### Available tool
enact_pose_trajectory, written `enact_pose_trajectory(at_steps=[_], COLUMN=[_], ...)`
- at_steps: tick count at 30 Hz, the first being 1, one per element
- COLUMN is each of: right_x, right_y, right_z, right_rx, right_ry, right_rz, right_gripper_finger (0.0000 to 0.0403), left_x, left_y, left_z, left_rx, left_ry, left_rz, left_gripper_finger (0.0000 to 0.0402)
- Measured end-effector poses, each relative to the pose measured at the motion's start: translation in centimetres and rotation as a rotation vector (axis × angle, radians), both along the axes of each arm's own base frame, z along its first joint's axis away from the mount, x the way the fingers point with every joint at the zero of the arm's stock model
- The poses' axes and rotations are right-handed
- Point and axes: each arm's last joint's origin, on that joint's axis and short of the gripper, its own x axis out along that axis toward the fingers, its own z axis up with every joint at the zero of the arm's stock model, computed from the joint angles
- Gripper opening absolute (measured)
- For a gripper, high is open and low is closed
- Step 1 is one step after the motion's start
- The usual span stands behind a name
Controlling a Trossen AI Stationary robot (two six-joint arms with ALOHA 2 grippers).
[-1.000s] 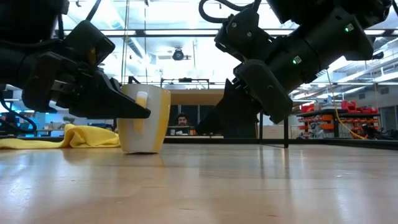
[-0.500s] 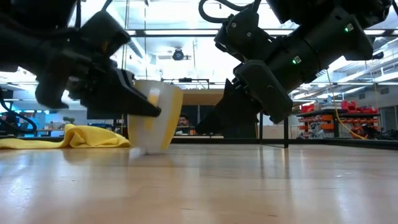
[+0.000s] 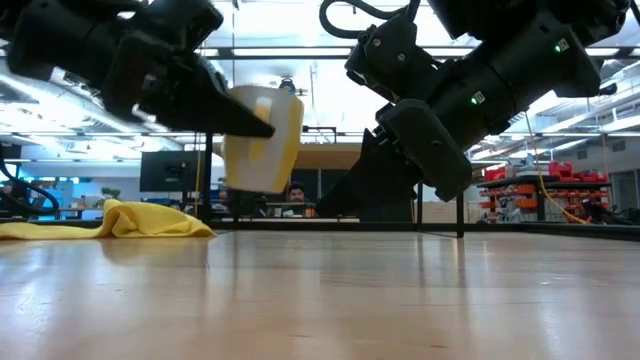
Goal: Stack small to large cups/mugs on shelf
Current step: Put the yellow mug on the shelf
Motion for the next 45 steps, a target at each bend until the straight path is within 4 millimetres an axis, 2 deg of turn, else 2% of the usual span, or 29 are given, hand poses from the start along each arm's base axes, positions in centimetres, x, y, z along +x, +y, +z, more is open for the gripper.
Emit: enact_pose_trajectory(at_steps=[7, 14, 24, 34, 40, 45], right_x=[-0.3, -1.4, -3.3, -4.9, -5.8, -6.1], right_y=[0.5, 1.7, 3.0, 3.5, 3.0, 2.8], right_z=[0.1, 0.8, 2.1, 1.3, 0.2, -0.1], right_rx=[0.001, 0.0, -0.014, -0.019, -0.004, -0.01], right_ry=[0.01, 0.027, 0.04, 0.058, 0.071, 0.063], right_rz=[0.012, 0.015, -0.054, -0.08, -0.122, -0.139], right_gripper_finger=[0.003, 0.0007, 0.0008, 0.0005, 0.0004, 0.0005], left_x=[0.9, 1.7, 3.2, 4.7, 4.5, 3.9], left_y=[1.0, 2.6, 5.6, 10.9, 14.9, 17.6], left_z=[2.0, 4.3, 8.8, 12.7, 13.7, 13.7], left_rx=[0.005, 0.016, 0.047, 0.044, 0.005, -0.017], left_ry=[-0.014, -0.023, -0.051, -0.089, -0.122, -0.136], left_rz=[-0.02, -0.04, -0.119, -0.131, -0.115, -0.099], left_gripper_finger=[0.0042, 0.0042, 0.0042, 0.0042, 0.0042, 0.0042])
